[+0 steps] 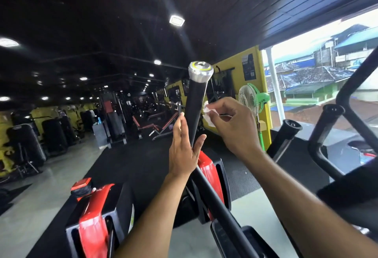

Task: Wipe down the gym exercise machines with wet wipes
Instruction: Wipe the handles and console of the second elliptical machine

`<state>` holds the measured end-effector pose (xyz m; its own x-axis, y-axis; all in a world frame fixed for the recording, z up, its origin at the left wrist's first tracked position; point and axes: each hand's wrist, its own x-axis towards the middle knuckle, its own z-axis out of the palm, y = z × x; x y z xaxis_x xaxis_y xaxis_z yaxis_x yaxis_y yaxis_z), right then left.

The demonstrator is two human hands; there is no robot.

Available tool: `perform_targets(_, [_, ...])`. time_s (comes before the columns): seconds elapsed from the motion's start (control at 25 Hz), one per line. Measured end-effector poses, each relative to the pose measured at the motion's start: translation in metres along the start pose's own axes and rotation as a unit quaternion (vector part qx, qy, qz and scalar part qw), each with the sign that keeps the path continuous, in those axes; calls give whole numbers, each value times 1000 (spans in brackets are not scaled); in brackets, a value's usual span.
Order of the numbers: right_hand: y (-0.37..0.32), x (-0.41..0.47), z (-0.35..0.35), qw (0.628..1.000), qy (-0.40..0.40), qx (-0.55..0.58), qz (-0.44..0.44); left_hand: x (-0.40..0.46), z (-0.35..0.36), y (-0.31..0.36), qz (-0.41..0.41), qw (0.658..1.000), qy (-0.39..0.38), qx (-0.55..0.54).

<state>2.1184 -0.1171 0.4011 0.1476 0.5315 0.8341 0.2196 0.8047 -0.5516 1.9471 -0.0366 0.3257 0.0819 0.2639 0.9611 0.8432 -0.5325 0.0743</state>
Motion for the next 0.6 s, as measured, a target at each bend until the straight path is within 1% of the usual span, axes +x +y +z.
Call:
perform_targets(0.08, [5,-13,-16,1000,-22,-19,1,-26,-6,6,-31,999,-36,26])
perform_targets(0.12, [9,-22,-24,999,-34,-25,1,-47,-9,10,-28,997,-61,49])
perform_targets(0.16, [16,-37,-34,998,-49,-38,5,-73,-10,18,-9,992,-106,69])
perform_targets(0.24, [39,-85,-54,993,-81,-80,11,-118,-11,25,71,970,-212,97])
perform_targets(0.28, [53,-117,-64,989,-104,-103,17,-130,-13,22,106,956,-250,111])
perform_targets(0.4, [86,-206,-83,966,-210,-138,51,-112,-18,2,164,927,-298,158])
perform_targets(0.44, [92,-220,-83,959,-243,-138,54,-99,-21,-4,193,913,-316,174])
perform_targets(0.52, [98,-231,-80,944,-292,-149,41,-76,-27,-15,272,868,-365,199])
perform_targets(0.56, [99,-231,-79,935,-312,-166,29,-70,-28,-19,306,849,-378,206])
perform_targets(0.6, [100,-231,-80,925,-330,-187,12,-66,-27,-21,329,839,-380,209])
